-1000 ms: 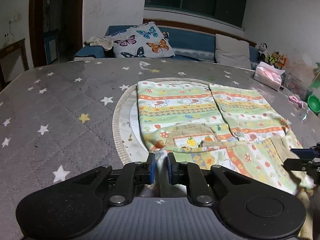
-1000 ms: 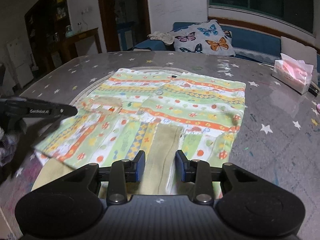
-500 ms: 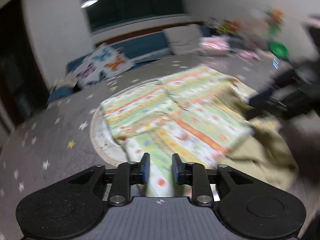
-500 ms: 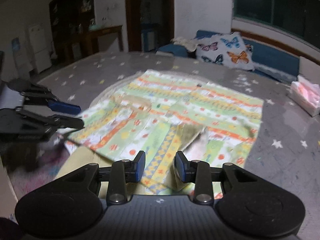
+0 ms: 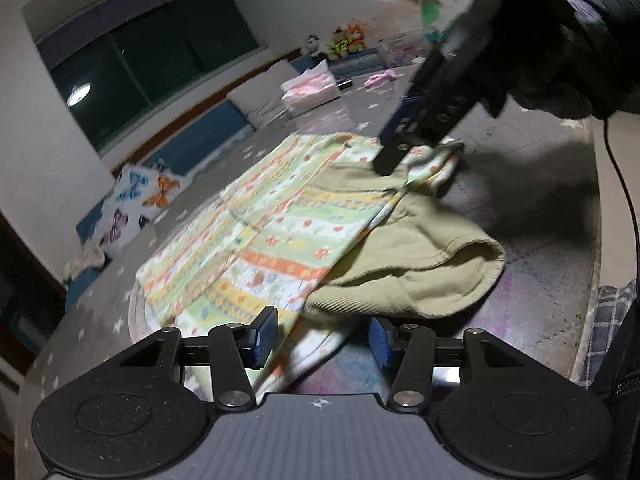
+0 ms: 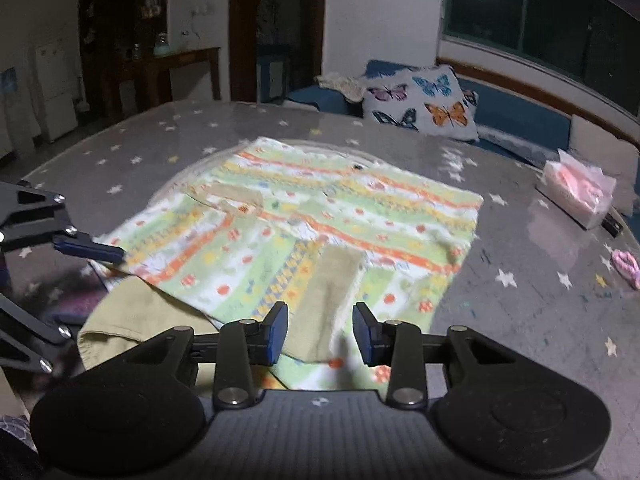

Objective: Fold clothes

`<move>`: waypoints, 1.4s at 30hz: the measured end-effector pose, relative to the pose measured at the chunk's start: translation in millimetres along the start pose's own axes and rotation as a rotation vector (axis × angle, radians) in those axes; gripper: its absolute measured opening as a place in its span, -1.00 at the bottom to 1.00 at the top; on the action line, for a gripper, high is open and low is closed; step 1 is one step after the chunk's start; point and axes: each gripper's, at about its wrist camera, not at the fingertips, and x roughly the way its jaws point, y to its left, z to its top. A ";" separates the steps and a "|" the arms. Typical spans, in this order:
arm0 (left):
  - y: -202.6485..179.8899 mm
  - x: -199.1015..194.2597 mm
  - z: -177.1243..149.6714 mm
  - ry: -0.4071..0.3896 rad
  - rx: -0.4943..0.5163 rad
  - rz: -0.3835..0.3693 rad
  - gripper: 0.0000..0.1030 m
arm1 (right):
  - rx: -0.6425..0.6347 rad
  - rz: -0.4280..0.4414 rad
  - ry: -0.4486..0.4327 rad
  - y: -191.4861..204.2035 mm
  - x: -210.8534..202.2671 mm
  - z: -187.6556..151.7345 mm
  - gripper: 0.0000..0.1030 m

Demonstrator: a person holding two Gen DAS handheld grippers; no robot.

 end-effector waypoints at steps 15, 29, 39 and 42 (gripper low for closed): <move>32.4 19.7 28.8 -0.071 -0.193 -0.114 -0.81 | -0.158 0.136 0.022 0.0 -31.0 -2.3 -0.06; 80.0 33.6 52.0 -0.059 -0.357 -0.164 -0.80 | -0.275 0.156 0.023 32.9 14.8 -2.6 -0.41; 61.5 -7.0 23.4 -0.068 -0.311 -0.054 -0.02 | -0.036 0.209 0.024 1.9 10.5 27.2 -0.67; 51.7 -14.7 15.1 -0.052 -0.275 -0.033 0.08 | -0.030 0.207 0.015 0.4 8.8 32.4 -0.68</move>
